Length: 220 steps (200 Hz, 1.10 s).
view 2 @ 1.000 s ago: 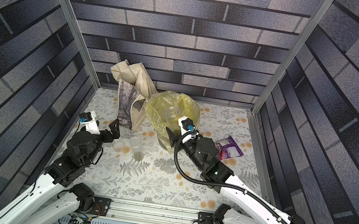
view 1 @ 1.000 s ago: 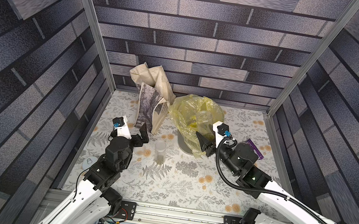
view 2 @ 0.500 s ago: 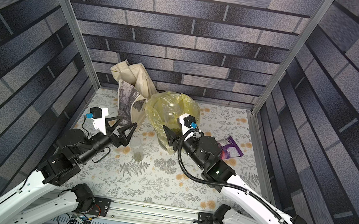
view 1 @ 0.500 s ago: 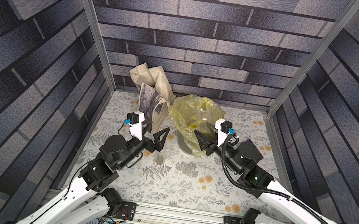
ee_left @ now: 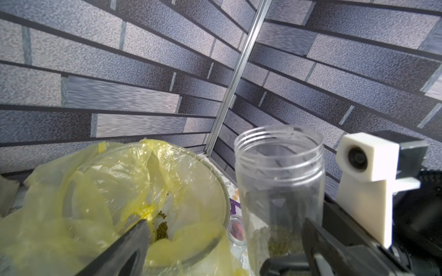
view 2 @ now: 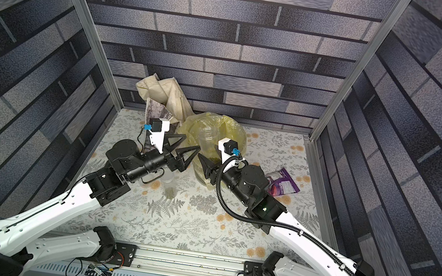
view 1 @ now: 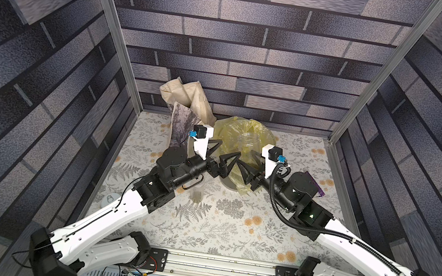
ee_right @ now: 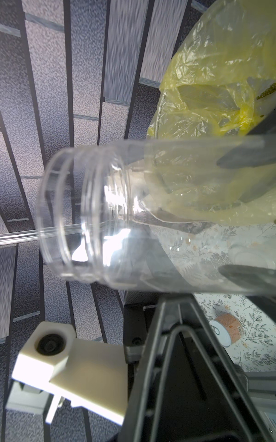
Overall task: Empty moldy mung beans from jars
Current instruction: Pour the moldy mung beans from the jar into the trash bin.
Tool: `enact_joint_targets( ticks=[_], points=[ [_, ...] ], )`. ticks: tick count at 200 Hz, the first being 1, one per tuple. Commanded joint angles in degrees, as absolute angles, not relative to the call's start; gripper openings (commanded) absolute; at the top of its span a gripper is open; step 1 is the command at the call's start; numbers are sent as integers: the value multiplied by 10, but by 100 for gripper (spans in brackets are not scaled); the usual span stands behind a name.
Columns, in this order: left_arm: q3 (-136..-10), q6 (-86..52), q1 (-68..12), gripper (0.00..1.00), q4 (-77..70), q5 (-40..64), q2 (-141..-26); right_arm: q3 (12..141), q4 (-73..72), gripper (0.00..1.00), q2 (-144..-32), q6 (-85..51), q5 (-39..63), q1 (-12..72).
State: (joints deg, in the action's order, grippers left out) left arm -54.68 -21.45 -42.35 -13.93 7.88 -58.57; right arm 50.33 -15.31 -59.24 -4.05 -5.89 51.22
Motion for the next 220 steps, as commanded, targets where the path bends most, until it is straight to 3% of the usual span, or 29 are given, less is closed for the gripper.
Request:
enact_joint_targets(
  ticks=[1, 94, 125, 220],
  points=[
    [-587, -222, -430, 100, -184, 110, -613, 515, -172, 41, -590, -45, -53, 508],
    [-646, -238, -445, 100, -175, 109, -705, 507, -186, 41, -597, -17, -29, 508],
    [-664, -232, -446, 81, -155, 113, -724, 505, -191, 41, -596, -10, -28, 508],
    [-698, -229, -445, 62, -84, 105, -723, 485, -232, 44, -587, -4, -59, 509]
  ],
)
